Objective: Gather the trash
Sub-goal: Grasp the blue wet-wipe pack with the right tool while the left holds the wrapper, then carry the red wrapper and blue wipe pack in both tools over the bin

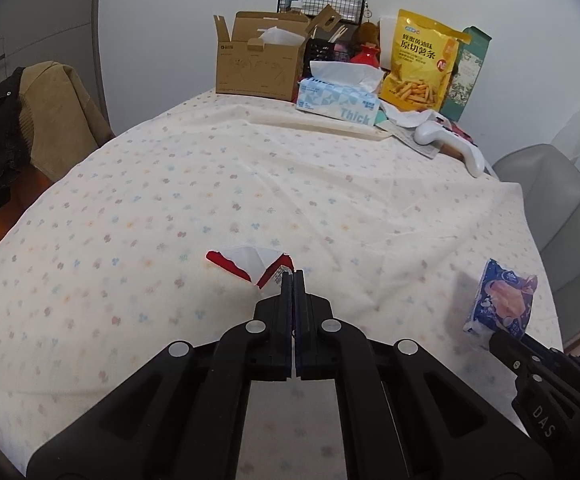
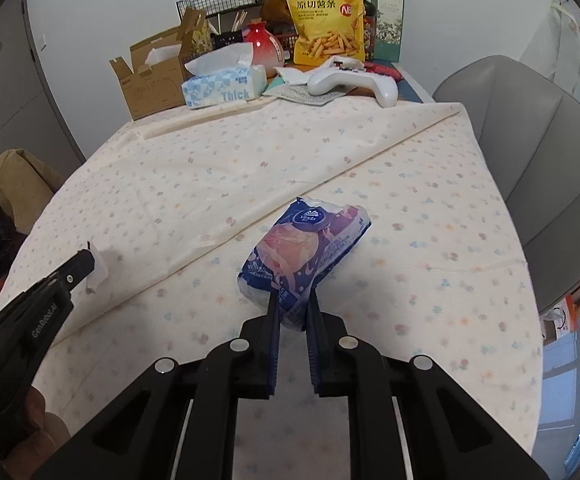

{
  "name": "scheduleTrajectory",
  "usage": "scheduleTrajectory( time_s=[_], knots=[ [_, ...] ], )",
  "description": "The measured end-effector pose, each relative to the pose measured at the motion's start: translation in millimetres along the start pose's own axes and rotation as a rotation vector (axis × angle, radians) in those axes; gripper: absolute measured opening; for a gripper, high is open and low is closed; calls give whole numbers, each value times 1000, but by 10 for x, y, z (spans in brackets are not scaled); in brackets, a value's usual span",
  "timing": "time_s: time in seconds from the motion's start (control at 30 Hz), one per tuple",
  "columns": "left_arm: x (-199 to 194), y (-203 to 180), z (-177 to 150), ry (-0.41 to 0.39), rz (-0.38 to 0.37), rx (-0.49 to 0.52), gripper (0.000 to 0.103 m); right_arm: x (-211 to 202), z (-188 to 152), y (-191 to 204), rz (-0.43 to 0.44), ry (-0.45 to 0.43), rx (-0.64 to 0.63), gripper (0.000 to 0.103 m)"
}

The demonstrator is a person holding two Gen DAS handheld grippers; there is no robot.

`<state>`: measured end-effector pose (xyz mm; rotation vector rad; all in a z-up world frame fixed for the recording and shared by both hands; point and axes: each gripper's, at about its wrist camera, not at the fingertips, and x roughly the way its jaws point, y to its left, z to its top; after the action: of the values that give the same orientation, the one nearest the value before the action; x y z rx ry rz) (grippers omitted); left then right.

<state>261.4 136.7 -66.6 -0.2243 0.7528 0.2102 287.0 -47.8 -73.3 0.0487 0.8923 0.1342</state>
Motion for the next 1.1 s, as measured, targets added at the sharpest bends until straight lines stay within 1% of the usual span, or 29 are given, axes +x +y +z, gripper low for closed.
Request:
scheduleTrajectory(
  time_s=[0.13, 0.23, 0.33, 0.6, 0.87, 1.1],
  knots=[
    [-192, -53, -45, -20, -11, 2, 2, -293, -65, -56, -11, -40, 4, 13],
    [-350, -116, -94, -38, -23, 10, 2, -513, -148, -120, -35, -70, 8, 13],
    [-519, -215, -160, -56, -40, 27, 2, -738, -237, -218, -63, -100, 20, 13],
    [-903, -480, -330, -93, -85, 70, 2, -1223, -472, -455, -89, -159, 39, 13],
    [-1240, -683, -451, -128, -121, 103, 2, -1575, -680, -713, -113, -202, 80, 13],
    [-1502, -958, -571, -153, -168, 143, 2, -1853, -824, -976, -142, -239, 119, 13]
  ],
)
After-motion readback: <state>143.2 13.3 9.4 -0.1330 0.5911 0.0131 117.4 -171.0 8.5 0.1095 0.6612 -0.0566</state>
